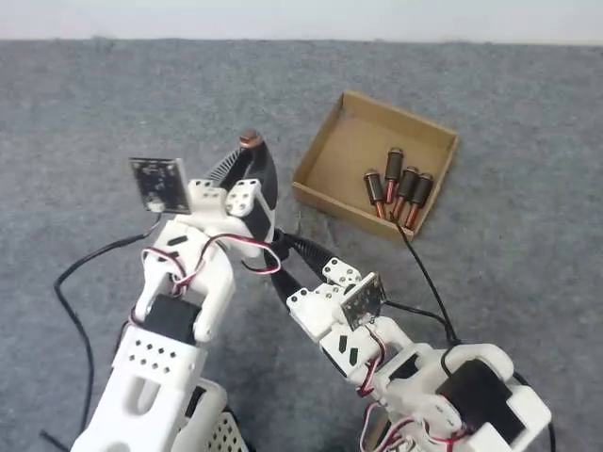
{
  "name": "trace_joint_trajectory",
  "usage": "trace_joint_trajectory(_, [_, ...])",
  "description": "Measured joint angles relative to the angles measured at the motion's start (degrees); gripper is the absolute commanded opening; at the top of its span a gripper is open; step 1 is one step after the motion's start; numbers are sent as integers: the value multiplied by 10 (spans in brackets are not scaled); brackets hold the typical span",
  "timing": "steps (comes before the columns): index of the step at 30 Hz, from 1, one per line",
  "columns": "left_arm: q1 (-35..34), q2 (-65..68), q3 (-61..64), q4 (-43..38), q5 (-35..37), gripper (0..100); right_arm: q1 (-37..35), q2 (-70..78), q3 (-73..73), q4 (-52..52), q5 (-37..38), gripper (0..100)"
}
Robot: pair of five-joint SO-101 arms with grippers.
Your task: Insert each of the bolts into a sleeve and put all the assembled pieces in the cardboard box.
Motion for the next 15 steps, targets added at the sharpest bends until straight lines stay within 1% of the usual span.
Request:
trace_joint_trajectory(3, [11,4,0,6,-6,12,0,0,0,0,0,38])
trace_joint_trajectory(9, [46,0,0,59,-8,12,0,0,0,0,0,38])
trace_joint_trajectory(15, [36,-1,0,60,-10,12,0,0,0,0,0,38])
